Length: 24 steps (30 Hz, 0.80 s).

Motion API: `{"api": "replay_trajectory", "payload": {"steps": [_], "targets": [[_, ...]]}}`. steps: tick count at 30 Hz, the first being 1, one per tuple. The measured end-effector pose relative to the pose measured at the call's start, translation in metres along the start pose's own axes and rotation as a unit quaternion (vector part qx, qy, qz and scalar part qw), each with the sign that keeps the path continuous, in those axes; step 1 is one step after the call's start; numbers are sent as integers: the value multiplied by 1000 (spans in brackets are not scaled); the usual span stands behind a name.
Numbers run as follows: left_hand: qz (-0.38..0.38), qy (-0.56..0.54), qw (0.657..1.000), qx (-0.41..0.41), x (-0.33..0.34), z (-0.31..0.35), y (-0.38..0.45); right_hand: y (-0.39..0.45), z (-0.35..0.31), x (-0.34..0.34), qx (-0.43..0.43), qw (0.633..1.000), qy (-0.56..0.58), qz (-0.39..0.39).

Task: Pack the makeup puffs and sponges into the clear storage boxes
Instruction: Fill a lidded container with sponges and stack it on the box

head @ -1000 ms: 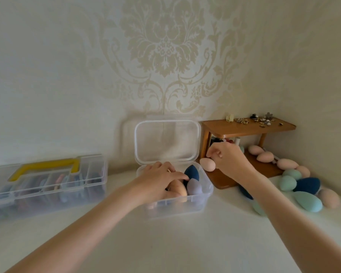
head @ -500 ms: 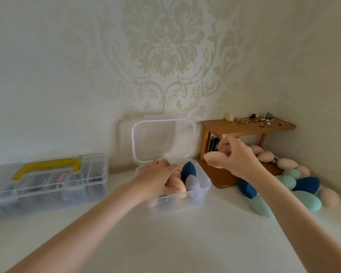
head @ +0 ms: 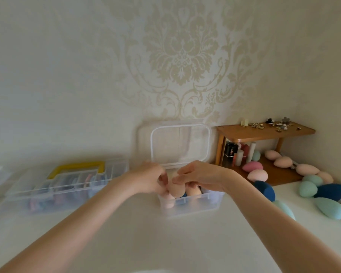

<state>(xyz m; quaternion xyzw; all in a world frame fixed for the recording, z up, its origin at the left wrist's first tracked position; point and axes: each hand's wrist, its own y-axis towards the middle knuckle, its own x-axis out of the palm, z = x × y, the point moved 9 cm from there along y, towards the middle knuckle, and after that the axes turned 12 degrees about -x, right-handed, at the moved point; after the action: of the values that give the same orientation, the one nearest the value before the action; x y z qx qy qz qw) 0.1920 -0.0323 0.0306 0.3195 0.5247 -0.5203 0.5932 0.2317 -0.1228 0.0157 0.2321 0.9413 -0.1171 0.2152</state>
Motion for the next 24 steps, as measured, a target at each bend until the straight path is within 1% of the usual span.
{"api": "replay_trajectory", "payload": {"steps": [3,6,8,10,13,15,17,21,24], "targets": [[14,58,998,-23,0,1,7,1,2,1,15,996,-83,-11],[41,113,992,-36,-2,6,12,0,-4,7,18,995,-85,-38],[54,126,990,-40,-2,9,12,0,-8,9,18,992,-112,-47],[75,129,988,-37,-3,10,12,5,-11,11,19,982,-178,-51],[109,113,987,-25,-5,10,13,14,-12,19,11,956,-288,-52],[126,88,988,-15,-6,8,12,20,-11,24,1,941,-337,-35],[126,62,990,-9,-6,7,9,25,-12,28,-18,930,-368,-6],[121,43,992,-1,-8,12,2,30,-6,27,-2,920,-392,4],[116,35,993,-17,-8,8,3,24,-6,25,23,938,-345,-24]]}}
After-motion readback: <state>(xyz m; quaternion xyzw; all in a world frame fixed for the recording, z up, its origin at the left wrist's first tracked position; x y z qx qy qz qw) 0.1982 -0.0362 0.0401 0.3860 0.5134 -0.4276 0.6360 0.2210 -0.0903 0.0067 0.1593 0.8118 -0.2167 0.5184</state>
